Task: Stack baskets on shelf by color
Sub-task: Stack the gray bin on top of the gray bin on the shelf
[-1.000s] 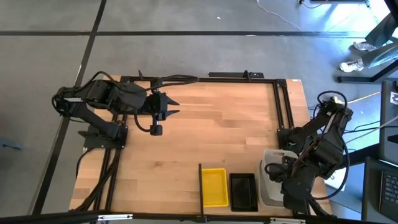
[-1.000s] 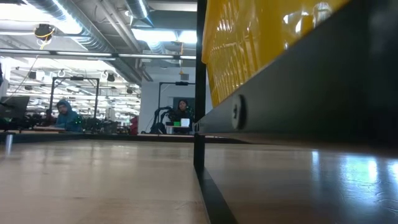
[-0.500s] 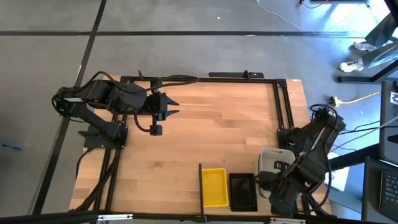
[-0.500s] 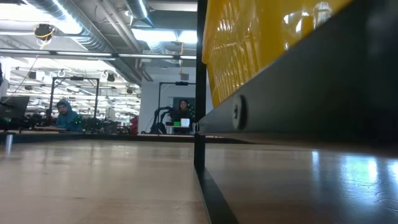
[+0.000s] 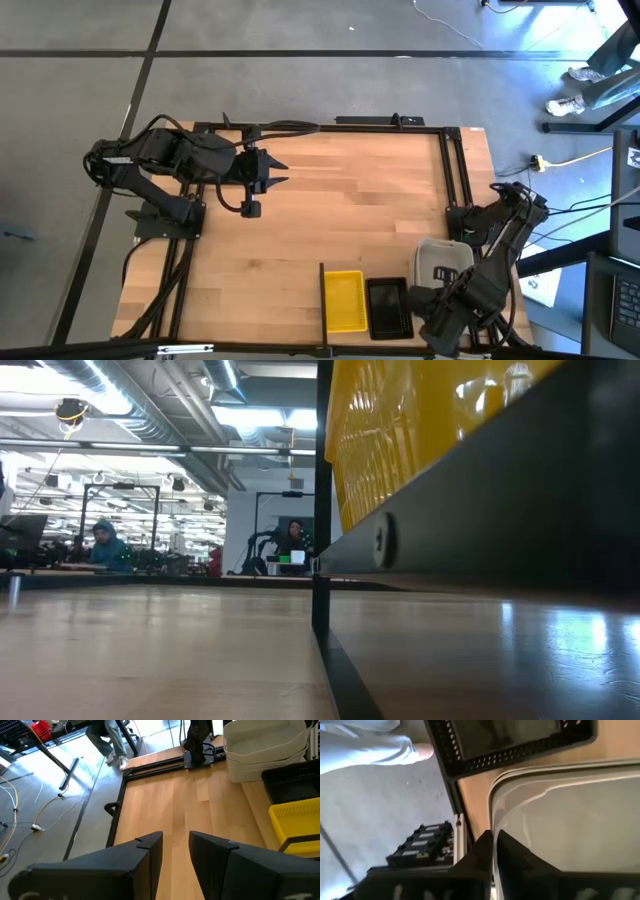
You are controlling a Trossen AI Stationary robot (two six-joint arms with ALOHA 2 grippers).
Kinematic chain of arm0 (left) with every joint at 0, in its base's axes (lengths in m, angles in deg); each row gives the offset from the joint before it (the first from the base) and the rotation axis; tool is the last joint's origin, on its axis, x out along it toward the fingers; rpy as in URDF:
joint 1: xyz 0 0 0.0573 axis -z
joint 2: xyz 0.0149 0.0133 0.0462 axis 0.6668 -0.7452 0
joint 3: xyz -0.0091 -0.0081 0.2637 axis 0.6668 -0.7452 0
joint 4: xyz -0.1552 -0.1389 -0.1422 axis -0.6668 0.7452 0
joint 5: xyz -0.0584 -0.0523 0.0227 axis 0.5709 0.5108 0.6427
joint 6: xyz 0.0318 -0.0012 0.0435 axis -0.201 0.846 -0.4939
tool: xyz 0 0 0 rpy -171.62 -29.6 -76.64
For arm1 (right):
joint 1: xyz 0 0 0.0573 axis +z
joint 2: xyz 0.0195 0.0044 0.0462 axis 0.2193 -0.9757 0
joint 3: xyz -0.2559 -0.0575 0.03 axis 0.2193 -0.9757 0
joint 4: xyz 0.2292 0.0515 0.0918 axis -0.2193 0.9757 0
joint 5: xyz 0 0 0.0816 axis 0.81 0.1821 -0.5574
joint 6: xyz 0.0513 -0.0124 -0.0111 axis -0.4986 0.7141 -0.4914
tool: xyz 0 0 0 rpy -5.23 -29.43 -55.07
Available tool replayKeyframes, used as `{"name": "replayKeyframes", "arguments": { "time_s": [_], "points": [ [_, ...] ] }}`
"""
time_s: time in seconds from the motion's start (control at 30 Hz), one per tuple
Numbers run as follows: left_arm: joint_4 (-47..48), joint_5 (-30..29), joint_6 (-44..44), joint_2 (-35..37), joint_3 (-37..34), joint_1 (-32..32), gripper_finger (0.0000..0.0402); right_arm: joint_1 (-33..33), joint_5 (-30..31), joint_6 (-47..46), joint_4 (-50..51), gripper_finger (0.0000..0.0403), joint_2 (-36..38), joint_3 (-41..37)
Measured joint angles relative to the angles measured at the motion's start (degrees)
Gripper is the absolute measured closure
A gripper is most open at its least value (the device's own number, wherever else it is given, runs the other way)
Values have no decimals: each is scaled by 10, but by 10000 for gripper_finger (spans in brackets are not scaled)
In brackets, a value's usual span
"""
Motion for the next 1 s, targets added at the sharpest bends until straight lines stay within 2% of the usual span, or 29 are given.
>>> {"name": "replayKeyframes", "arguments": {
  "time_s": [0.3, 0.4, 0.47, 0.53, 0.7, 0.87, 1.0],
  "points": [
    [0, 0, 0, 0, 0, 0, 314, 0, -50, 14, 5, 333, 0, 0],
    [0, 0, 0, 0, 0, 0, 314, -4, -85, 33, 16, 328, 0, 16],
    [0, 0, 0, 0, 0, 0, 314, -4, -79, 32, 48, 328, 0, 40],
    [-1, 0, 0, 0, 0, 0, 314, -4, -37, 33, 85, 328, 1, 72],
    [-1, 1, 3, 0, 0, 0, 314, -15, 146, 35, 84, 327, 28, 90],
    [0, 44, 6, 0, 0, 0, 314, -34, 271, 35, 80, 327, 72, 36],
    [4, 54, 15, 0, 0, 0, 314, -49, 313, 16, 81, 327, 141, -46]
  ]
}}
